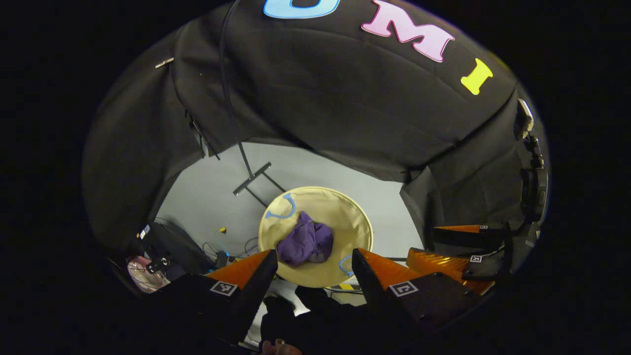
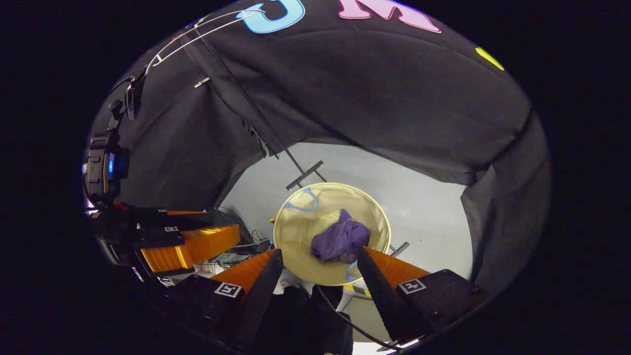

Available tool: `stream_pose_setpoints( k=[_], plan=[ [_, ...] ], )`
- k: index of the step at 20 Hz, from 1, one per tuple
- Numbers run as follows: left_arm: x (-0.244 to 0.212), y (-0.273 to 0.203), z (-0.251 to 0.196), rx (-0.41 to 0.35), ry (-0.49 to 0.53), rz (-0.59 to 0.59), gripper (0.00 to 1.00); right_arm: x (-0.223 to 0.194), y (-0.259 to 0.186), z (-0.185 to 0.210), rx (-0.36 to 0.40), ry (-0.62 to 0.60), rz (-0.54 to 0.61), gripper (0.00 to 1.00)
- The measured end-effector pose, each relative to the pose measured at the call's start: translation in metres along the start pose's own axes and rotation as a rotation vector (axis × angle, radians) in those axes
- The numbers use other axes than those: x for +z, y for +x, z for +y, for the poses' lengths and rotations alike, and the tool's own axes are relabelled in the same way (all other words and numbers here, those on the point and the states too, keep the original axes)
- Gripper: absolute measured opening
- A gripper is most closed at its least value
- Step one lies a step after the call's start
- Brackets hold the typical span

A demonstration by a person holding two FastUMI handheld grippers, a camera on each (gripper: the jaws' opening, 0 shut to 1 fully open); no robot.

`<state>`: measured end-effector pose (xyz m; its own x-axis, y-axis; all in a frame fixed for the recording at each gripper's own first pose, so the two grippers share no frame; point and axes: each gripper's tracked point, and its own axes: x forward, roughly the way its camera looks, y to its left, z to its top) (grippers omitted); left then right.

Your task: Grasp the clothes on the hanger with both hands and then place them into the laundry hamper below.

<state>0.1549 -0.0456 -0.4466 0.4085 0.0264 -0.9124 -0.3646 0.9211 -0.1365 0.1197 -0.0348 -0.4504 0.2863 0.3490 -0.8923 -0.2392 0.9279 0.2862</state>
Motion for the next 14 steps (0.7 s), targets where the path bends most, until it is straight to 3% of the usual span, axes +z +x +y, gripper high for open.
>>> stream_pose_setpoints(
  k=[1, 8, 12, 14],
  plan=[
    [0.009, -0.011, 0.001, -0.009, 0.012, -0.039, 0.92, 0.007, -0.007, 0.005, -0.003, 0.004, -0.033, 0.99],
    [0.064, -0.132, 0.012, -0.077, 0.181, -0.425, 0.95, 0.053, -0.088, 0.053, -0.043, 0.036, -0.354, 0.99],
    [0.081, -0.224, 0.009, -0.163, 0.235, -0.669, 0.95, 0.078, -0.165, 0.095, -0.09, 0.0, -0.61, 0.98],
    [0.067, -0.254, 0.027, -0.177, 0.237, -0.769, 0.95, 0.088, -0.213, 0.117, -0.108, -0.012, -0.749, 0.99]
  ],
)
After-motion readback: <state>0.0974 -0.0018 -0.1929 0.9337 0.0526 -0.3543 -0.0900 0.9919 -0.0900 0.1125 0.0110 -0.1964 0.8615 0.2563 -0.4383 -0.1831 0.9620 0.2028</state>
